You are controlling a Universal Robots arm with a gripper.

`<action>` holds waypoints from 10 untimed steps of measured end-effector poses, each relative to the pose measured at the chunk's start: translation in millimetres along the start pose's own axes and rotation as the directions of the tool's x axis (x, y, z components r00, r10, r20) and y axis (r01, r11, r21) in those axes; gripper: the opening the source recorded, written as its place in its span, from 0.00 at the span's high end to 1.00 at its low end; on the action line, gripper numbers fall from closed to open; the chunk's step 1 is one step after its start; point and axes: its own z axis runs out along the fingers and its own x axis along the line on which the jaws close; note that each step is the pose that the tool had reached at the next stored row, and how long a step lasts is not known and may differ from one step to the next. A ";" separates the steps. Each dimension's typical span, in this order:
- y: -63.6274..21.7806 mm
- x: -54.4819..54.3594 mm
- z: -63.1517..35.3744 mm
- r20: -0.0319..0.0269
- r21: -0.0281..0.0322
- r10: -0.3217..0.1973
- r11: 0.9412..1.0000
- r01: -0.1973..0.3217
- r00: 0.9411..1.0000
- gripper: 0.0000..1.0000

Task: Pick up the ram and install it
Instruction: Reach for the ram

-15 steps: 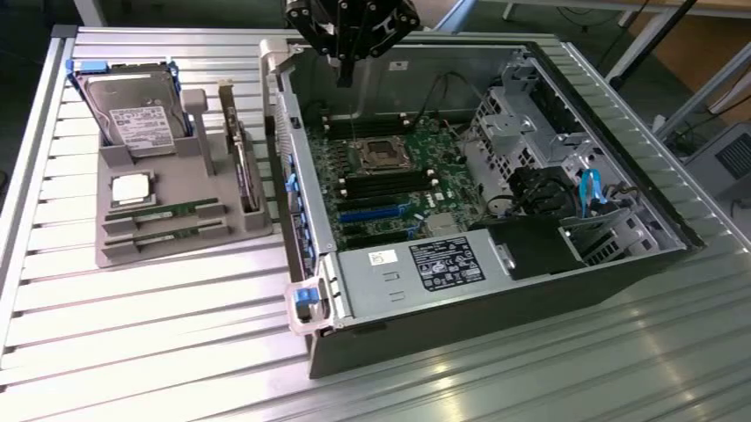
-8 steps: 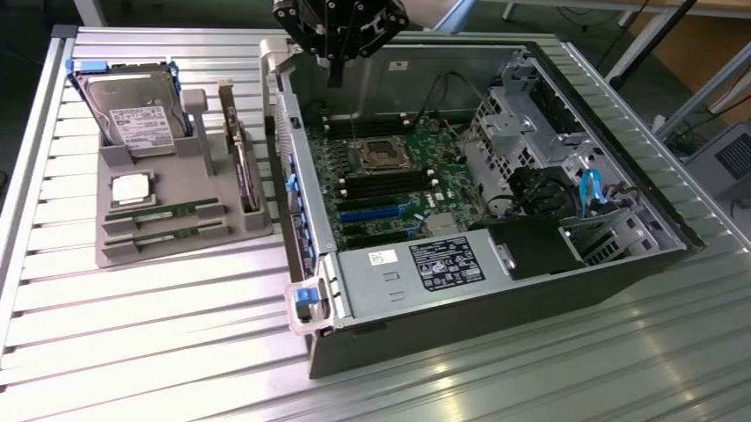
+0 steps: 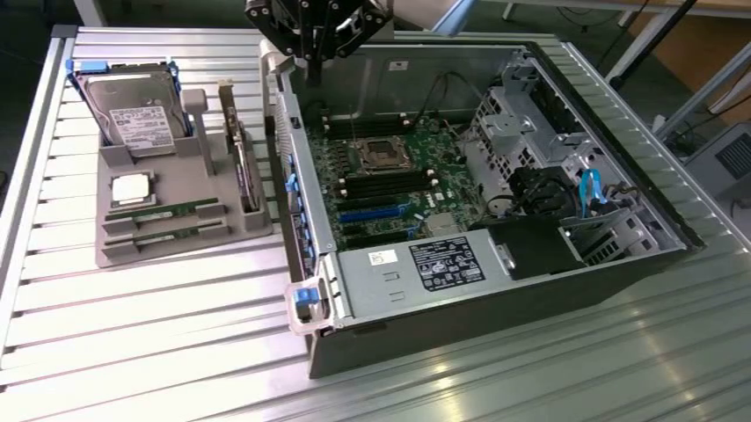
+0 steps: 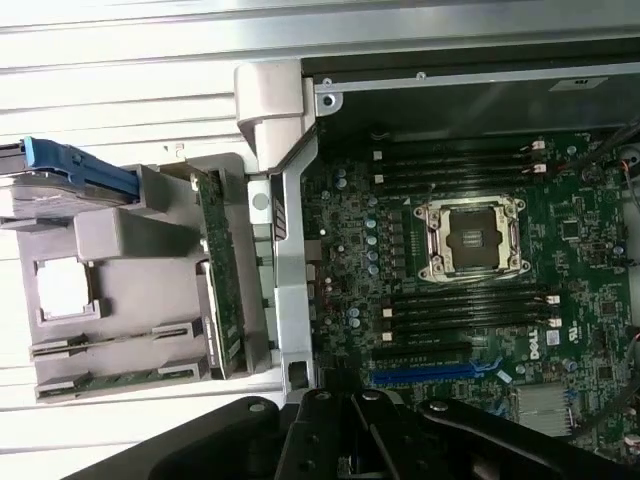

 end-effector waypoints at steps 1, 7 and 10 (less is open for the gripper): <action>-0.4 4.7 -0.1 0.000 0.000 0.000 1.000 0.000 1.000 0.90; -2.2 29.8 -0.8 0.000 0.000 0.000 1.000 0.000 1.000 0.90; -3.6 47.5 -1.3 0.000 0.000 0.000 1.000 0.000 1.000 0.90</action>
